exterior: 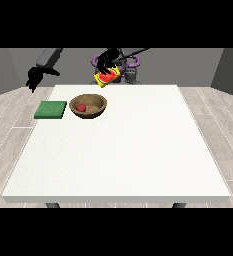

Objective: Pick the cup and pour the ball into the bowl, then pick the bowl and place it on the pad

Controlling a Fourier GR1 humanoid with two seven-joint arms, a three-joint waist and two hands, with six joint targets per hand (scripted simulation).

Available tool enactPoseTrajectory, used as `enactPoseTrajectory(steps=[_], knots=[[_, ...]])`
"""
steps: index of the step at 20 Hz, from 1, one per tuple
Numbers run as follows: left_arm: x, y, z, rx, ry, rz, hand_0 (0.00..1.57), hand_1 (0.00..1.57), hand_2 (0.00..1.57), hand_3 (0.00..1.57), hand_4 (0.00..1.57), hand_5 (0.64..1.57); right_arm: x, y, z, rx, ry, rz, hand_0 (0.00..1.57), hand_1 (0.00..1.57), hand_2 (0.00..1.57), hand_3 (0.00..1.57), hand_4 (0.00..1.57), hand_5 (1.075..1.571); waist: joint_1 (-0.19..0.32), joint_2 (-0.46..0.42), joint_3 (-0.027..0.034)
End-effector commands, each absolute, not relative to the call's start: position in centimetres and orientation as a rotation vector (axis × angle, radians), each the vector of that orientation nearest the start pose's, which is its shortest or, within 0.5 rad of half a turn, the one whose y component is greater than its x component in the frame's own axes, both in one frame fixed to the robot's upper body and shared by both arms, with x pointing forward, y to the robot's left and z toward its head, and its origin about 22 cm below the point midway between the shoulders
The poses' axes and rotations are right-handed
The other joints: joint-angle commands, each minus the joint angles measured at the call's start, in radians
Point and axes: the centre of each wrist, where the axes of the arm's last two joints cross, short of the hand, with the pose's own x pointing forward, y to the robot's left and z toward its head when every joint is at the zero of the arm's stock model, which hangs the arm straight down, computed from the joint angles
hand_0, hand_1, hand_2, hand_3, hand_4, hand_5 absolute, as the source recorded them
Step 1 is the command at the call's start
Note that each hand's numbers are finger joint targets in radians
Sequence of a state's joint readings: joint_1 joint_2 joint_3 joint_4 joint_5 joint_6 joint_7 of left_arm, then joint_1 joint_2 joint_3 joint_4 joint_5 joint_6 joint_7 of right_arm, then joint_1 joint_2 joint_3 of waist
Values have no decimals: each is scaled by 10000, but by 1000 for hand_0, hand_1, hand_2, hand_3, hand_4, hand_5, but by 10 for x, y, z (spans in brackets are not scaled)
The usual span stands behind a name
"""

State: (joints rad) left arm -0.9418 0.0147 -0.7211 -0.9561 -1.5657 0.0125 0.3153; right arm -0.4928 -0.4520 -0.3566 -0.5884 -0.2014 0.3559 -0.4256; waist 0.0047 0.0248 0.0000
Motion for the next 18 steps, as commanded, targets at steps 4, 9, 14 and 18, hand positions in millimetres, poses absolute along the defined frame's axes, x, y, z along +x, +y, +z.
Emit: enactPoseTrajectory(steps=[4,9,14,18], knots=[[362,62,111,-18724,25990,17864,364,364,1571,1571,993,1555,308,-430,-21,-348,-15864,-1821,0,0,0,0,470,1557,1309,-7,-39],[372,101,121,-17255,30550,15711,494,494,1571,1551,878,1565,327,-431,4,-1031,-16770,-2268,0,0,0,0,470,1557,1981,1174,-31],[371,120,122,-12902,36463,12213,1177,1177,1400,1125,775,1537,326,-427,-1,-458,-16980,-2804,0,0,0,0,256,1565,1965,1823,-51],[370,121,117,-8904,38892,9275,782,782,704,94,861,1531,348,-413,23,38,-17715,-2494,0,0,0,0,385,1569,1733,2736,-47]])
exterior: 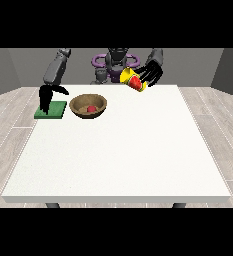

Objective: Pick the cup and pour the ball into the bowl, then pick the bowl and place it on the pad

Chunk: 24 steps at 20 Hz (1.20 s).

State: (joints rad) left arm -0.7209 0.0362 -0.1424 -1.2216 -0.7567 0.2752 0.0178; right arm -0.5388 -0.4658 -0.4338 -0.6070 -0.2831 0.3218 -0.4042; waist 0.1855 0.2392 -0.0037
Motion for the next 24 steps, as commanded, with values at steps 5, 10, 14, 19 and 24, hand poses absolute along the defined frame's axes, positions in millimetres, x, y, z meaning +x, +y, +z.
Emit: enactPoseTrajectory(steps=[5,10,14,19,24], knots=[[367,137,84,3278,-20314,-3203,0,0,0,0,0,1545,369,-373,25,878,-17463,-1811,0,0,0,0,373,1564,-805,753,11],[373,159,52,2719,-19353,-2988,0,0,0,0,0,1519,372,-333,10,909,-16374,-1130,0,0,0,0,111,1541,-1367,-183,31],[360,156,45,2342,-19441,-3128,0,0,0,0,0,1531,351,-341,-26,896,-16170,-1443,0,0,0,0,0,1544,-1148,-212,41],[378,167,75,2378,-19940,-3131,0,0,0,0,0,1547,357,-334,-28,1250,-16376,-1726,0,0,0,0,208,1546,-1127,337,43],[376,157,113,2072,-20867,-3844,0,0,0,0,0,1555,353,-341,-37,1073,-17011,-2621,0,0,0,0,199,1539,-348,1123,53]])
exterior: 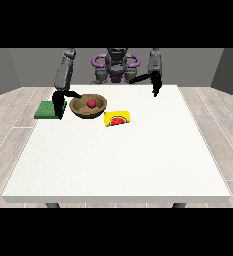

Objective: Pick the cup and pour the ball into the bowl, then pick the bowl and place it on the pad

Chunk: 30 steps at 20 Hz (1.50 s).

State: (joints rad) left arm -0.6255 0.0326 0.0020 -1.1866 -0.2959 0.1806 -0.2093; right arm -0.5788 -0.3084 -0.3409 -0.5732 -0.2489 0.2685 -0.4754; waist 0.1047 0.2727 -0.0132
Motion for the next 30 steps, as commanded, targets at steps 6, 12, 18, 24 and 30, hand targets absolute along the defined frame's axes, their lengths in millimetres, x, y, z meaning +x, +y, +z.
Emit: enactPoseTrajectory(steps=[6,12,18,24,30], knots=[[370,143,122,2131,-20677,-3935,0,0,0,0,0,1558,351,-333,-46,1188,-16533,-2921,0,0,0,0,205,1527,790,491,148],[366,162,96,1986,-20357,-4000,0,0,0,0,0,1563,373,-322,-23,1335,-16395,-3149,0,0,0,0,357,1545,702,193,136],[367,196,65,2400,-19210,-3438,0,0,0,0,0,1564,369,-256,-48,1805,-15146,-2617,0,0,0,0,366,1547,-44,-897,132],[360,166,91,1670,-19984,-4067,0,0,0,0,0,1568,337,-308,-76,-990,-13480,-2063,1571,1571,1571,1571,1045,1553,1011,-199,132],[357,180,67,1461,-19163,-3583,0,0,0,0,0,1570,368,-295,-45,-1784,-12667,-1705,1571,1571,1571,1571,1025,1554,757,-1187,127]])
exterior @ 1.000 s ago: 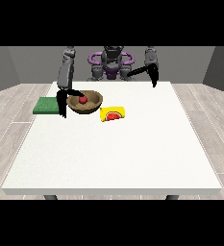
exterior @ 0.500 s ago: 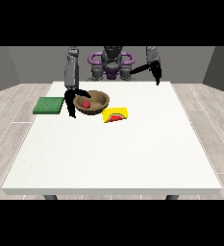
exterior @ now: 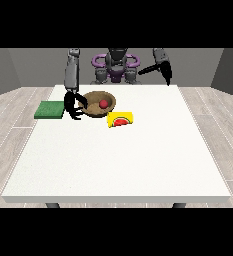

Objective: Pick the cup and pour the ball into the bowl, then pick the bowl and place it on the pad

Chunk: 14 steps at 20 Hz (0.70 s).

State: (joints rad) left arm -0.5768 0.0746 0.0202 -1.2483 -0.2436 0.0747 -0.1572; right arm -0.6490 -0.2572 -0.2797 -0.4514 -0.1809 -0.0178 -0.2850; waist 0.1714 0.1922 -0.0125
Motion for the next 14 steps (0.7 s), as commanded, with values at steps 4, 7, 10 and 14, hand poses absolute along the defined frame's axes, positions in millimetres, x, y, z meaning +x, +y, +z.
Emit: enactPoseTrajectory(steps=[4,7,10,14], knots=[[368,230,68,2557,-19032,-2712,0,0,0,0,0,1570,381,-304,-19,-1714,-12831,-1256,1571,1571,1571,1571,1020,1552,-829,-326,122],[365,253,45,2829,-18580,-2498,0,0,0,0,0,1570,394,-284,-3,-1131,-12359,-823,1571,1571,1571,1571,1039,1559,-1330,-730,119],[356,246,36,2753,-18021,-2412,0,0,0,0,0,1570,395,-306,9,-1077,-11878,-1310,1571,1571,1571,1571,1048,1553,-1281,-1419,122],[358,243,44,2844,-18454,-2689,0,0,0,0,0,1570,388,-353,27,-1424,-12300,-1273,1571,1571,1571,1571,1060,1562,-1187,-875,127]])
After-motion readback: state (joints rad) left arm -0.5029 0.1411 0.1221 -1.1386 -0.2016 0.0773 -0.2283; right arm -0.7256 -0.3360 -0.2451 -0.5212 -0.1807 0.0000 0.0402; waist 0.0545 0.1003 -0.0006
